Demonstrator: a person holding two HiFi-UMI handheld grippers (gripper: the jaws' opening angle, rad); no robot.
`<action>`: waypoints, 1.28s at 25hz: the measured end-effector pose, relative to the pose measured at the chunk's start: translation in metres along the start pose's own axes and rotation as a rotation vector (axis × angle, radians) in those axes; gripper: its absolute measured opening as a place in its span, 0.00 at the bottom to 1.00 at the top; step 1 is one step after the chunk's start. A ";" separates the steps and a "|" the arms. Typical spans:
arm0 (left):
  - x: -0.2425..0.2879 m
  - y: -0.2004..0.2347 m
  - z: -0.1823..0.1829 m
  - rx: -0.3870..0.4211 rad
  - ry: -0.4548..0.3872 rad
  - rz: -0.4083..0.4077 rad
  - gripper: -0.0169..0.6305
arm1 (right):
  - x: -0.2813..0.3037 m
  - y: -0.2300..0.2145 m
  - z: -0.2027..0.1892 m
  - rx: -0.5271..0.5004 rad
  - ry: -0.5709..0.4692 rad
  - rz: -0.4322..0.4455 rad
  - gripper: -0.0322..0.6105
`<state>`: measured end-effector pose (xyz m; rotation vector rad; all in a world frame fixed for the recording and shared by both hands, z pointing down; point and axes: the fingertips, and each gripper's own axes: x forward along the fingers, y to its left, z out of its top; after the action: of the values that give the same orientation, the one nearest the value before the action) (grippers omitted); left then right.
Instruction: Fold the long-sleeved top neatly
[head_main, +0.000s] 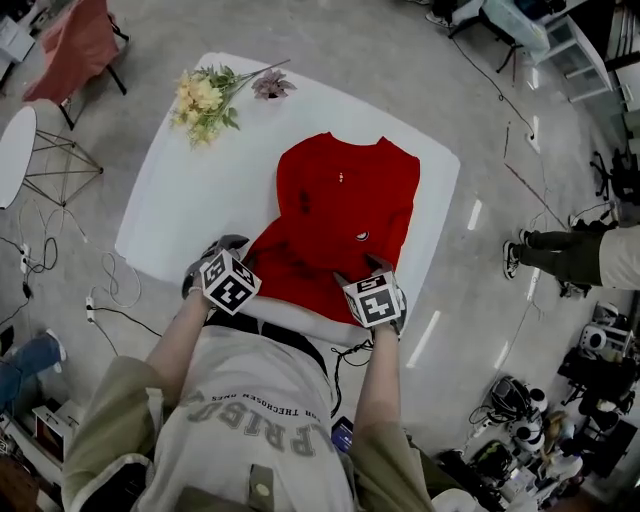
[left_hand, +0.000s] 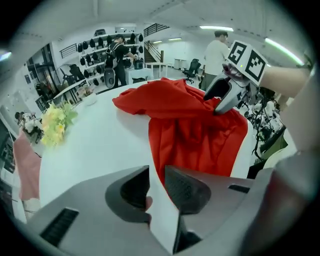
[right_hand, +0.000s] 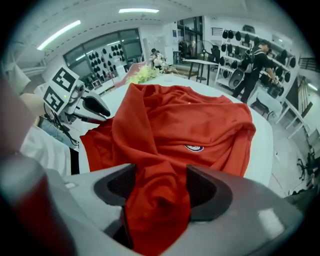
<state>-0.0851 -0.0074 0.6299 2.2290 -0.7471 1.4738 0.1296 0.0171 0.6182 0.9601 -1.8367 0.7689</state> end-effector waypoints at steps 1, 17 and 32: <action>0.002 0.001 0.000 0.013 0.005 0.000 0.14 | -0.001 -0.002 -0.001 0.014 0.010 0.008 0.50; -0.015 0.064 -0.032 0.039 0.088 0.039 0.06 | -0.043 -0.038 -0.014 0.485 -0.181 -0.032 0.13; 0.020 0.094 0.171 0.853 -0.096 -0.001 0.31 | -0.049 0.001 -0.040 0.574 -0.187 -0.089 0.41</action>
<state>-0.0117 -0.1827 0.5833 2.8982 -0.1161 1.9395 0.1598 0.0649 0.5902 1.5088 -1.7427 1.2195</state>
